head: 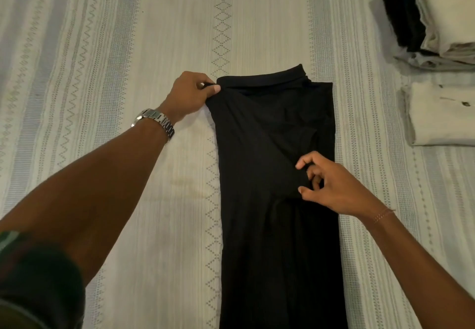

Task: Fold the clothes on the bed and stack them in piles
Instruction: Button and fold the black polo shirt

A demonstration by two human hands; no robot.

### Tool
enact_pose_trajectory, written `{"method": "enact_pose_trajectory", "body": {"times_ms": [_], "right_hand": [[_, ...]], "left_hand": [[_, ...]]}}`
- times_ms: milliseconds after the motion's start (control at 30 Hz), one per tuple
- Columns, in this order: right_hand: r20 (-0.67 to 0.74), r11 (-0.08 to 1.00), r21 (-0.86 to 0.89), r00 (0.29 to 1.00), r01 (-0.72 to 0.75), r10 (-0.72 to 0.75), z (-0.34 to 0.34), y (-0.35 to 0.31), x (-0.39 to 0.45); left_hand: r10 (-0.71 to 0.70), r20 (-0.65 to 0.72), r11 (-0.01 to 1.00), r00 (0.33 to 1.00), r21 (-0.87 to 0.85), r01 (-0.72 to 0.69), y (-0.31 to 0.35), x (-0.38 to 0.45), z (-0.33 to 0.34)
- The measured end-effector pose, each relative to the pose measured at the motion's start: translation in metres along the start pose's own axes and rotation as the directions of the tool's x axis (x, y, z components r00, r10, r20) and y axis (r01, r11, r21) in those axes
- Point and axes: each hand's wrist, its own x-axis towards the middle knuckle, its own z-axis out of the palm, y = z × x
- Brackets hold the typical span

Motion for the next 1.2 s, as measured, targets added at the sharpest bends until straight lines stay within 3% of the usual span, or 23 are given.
{"method": "enact_pose_trajectory", "body": {"times_ms": [133,200,300,367,433,533,633,733,867,1067,1200], "right_hand": [[-0.062,0.924,-0.322,0.978,-0.208,0.198,-0.004,-0.011,0.007],[-0.21,0.871,-0.429,0.964,-0.241,0.163,-0.007,-0.026,0.016],[-0.407,0.936,-0.345,0.91,-0.07,-0.082,-0.005,-0.048,0.046],[-0.367,0.938,-0.34,0.908,0.072,-0.203,0.001,-0.056,0.076],[-0.303,0.914,-0.399,0.931,0.072,-0.206,0.01,-0.063,0.106],[-0.275,0.853,-0.521,0.949,-0.011,-0.156,0.017,-0.068,0.138],[-0.184,0.849,-0.523,0.964,0.07,-0.193,0.01,-0.066,0.151],[-0.218,0.813,-0.571,0.933,0.117,-0.287,-0.001,-0.056,0.15],[-0.299,0.615,-0.788,0.878,-0.007,-0.373,-0.003,-0.037,0.147],[-0.355,0.554,-0.829,0.835,-0.074,-0.421,0.006,-0.032,0.142],[-0.49,0.568,-0.808,0.712,-0.154,-0.503,0.019,-0.04,0.13]], "left_hand": [[-0.142,0.028,0.954,0.99,-0.264,0.144,0.006,-0.003,0.008],[-0.17,0.04,0.946,0.985,-0.274,0.174,0.005,-0.002,0.008],[-0.056,0.049,0.994,0.997,-0.092,0.06,0.001,-0.001,0.006],[-0.016,0.08,0.998,0.997,-0.063,0.021,0.001,-0.002,0.005],[-0.005,0.142,0.999,0.99,-0.03,0.009,0.005,-0.002,0.004],[-0.002,0.193,0.98,0.981,0.194,-0.036,0.002,-0.001,0.001],[0.005,0.131,0.894,0.991,0.444,-0.064,-0.007,0.001,-0.004],[0.145,0.066,0.719,0.987,0.679,-0.15,-0.008,0.002,-0.006],[0.256,0.034,0.608,0.966,0.771,-0.188,-0.001,0.006,-0.003],[0.179,-0.031,0.687,0.983,0.719,-0.102,0.004,0.008,0.007],[0.116,-0.081,0.809,0.99,0.586,-0.047,0.006,0.012,0.01]]}}
